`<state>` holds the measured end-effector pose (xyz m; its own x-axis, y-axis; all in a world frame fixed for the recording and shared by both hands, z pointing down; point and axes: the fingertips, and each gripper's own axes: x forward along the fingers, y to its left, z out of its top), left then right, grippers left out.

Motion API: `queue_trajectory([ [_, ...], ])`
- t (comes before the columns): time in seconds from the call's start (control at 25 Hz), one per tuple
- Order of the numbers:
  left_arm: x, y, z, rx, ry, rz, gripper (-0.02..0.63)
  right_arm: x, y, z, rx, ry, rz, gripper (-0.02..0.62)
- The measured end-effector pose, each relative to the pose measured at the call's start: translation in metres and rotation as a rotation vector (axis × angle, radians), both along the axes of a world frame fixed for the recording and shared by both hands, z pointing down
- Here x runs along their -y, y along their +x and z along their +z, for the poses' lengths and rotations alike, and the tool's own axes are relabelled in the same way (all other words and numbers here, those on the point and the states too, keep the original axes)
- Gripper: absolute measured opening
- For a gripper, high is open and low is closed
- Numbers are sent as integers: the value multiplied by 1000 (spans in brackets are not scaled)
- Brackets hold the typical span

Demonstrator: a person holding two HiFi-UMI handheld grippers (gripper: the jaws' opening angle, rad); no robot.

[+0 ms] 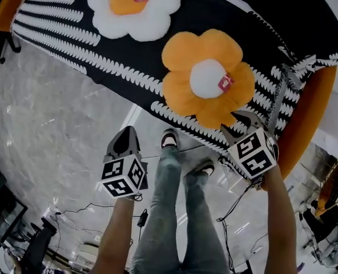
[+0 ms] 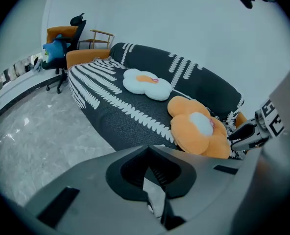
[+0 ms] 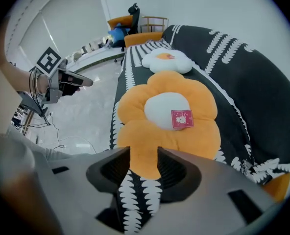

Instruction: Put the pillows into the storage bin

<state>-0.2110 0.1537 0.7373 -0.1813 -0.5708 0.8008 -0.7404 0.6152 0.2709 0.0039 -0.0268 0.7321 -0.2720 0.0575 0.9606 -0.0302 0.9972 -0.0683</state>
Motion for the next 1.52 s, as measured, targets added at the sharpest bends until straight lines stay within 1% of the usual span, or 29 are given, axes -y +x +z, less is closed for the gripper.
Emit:
queue_trajectory([
  [0.16, -2, -8, 12, -14, -12, 2, 11, -1, -1, 20, -55, 17, -26, 183],
  [0.52, 2, -22, 23, -11, -8, 16, 11, -2, -1, 38, -76, 35, -15, 172],
  [0.68, 3, -22, 22, -3, -7, 18, 11, -1, -1, 42, -81, 44, -30, 139],
  [0.76, 3, -24, 22, -8, -7, 21, 11, 1, -3, 42, -90, 52, -31, 102],
  [0.88, 4, -24, 21, -15, -5, 22, 11, 4, -6, 39, -94, 66, -17, 18],
  [1.24, 12, -20, 2, -4, 16, 17, 11, 7, -11, 19, -74, 57, -15, 9],
  [1.4, 19, -21, -16, 13, 40, 12, 11, 12, -17, -3, -66, 66, -14, 9],
  [1.52, 26, -24, -31, 18, 57, 9, 11, 20, -26, -27, -57, 92, -26, 9],
])
